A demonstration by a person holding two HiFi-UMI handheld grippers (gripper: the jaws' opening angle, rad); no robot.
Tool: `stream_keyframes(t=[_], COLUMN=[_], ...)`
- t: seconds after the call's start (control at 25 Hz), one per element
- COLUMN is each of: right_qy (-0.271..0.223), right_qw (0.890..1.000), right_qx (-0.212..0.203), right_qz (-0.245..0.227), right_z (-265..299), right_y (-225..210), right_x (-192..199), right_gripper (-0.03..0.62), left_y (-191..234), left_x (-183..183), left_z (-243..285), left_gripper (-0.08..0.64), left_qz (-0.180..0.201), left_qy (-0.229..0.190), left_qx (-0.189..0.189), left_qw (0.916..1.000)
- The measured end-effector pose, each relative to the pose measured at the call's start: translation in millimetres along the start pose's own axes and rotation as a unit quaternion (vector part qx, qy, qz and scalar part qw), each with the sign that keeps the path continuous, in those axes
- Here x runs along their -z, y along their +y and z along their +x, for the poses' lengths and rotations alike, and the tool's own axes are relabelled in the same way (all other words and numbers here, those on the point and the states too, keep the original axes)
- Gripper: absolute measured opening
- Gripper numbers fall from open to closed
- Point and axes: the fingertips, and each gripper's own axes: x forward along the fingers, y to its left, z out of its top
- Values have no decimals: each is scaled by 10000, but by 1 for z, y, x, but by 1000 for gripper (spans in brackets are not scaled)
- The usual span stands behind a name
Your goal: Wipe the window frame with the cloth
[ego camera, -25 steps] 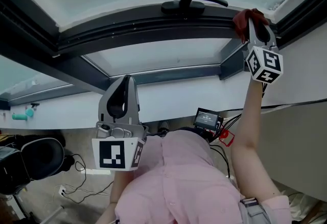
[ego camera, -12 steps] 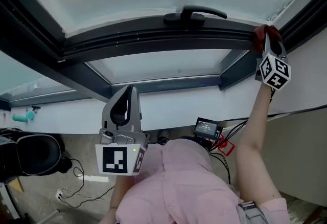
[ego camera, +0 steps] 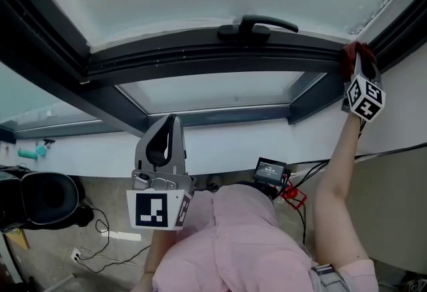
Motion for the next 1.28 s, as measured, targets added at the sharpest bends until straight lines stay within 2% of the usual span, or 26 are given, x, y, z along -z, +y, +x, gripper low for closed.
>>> stream_keyframes(t=[0.12, 0.24, 0.36, 0.56, 0.68, 0.84, 0.96, 1.28], right_qy=[-112, -598, -1117, -1643, -1571, -1290, -1148, -1166], right_qw=[9999, 9980, 9907, 9688, 9635, 9571, 9531, 9511], right_qx=[43, -203, -781, -1837, -2160, -2575, -2796, -2852], right_qz=[-111, -71, -6, 246, 160, 316, 159, 210], right_z=[-9, -38, -72, -116, -124, -122, -117, -106], right_y=[8, 39, 94, 193, 235, 280, 308, 318], right_x=[-12, -43, -78, -113, -110, -95, -88, -79], right_gripper=[67, 67, 67, 66, 67, 67, 67, 67], left_y=[1, 3, 4, 3, 6, 10, 14, 23], left_x=[-1, -1, -1, 0, 0, 1, 0, 3], left_z=[-1, -2, -1, -2, -4, -9, -12, -14], left_gripper=[-3, -3, -3, -3, -3, -3, -3, -3], left_qz=[5, 0, 0, -17, -30, -41, -49, -162], left_qy=[-8, 10, 8, -3, -3, 20, 22, 71], left_qx=[-25, -45, -29, 10, -13, -52, -100, -267], left_qw=[10000, 10000, 10000, 10000, 10000, 10000, 9999, 9995])
